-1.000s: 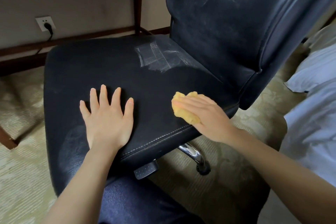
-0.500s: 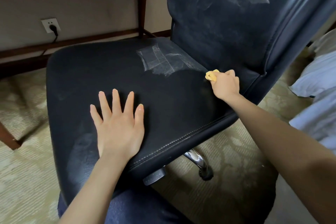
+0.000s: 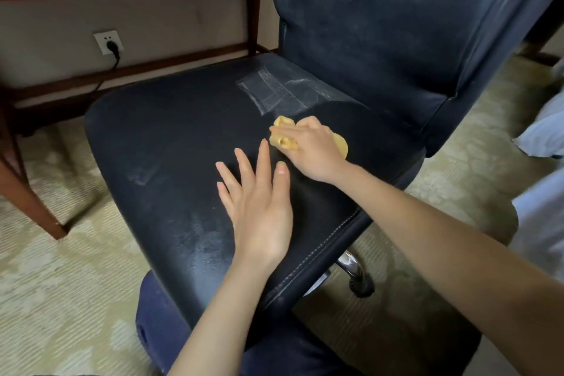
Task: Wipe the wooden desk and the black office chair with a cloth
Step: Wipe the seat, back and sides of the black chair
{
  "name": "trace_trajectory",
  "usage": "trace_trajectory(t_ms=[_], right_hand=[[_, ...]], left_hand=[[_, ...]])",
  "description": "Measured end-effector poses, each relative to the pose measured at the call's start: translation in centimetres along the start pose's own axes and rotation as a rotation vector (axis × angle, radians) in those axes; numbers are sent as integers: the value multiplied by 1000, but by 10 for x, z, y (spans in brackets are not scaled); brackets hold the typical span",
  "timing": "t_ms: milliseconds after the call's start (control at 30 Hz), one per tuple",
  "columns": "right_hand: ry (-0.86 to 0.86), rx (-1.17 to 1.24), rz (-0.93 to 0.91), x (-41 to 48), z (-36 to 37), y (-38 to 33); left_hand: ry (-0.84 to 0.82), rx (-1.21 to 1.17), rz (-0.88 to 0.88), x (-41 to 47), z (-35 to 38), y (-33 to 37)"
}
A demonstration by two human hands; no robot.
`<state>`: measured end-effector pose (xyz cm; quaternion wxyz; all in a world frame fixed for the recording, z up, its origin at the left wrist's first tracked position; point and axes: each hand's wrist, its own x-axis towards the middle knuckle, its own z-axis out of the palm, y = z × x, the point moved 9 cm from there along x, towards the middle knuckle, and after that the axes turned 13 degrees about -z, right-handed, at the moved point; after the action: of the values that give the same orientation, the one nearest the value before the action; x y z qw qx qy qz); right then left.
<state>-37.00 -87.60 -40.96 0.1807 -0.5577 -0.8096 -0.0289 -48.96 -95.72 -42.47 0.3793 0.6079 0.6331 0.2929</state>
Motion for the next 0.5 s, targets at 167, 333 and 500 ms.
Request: trace_trajectory(t_ms=[167,333,500], right_hand=[[-22,131,-163,-48,-4,-71],[19,152,-291,-105,-9,-111],[143,104,-324,-137,-18,-89]], left_hand=[[73,-418,-30,-5,-50,-12],[142,85,0,9,-81,-46],[-37,532,-25,14,-64,-78]])
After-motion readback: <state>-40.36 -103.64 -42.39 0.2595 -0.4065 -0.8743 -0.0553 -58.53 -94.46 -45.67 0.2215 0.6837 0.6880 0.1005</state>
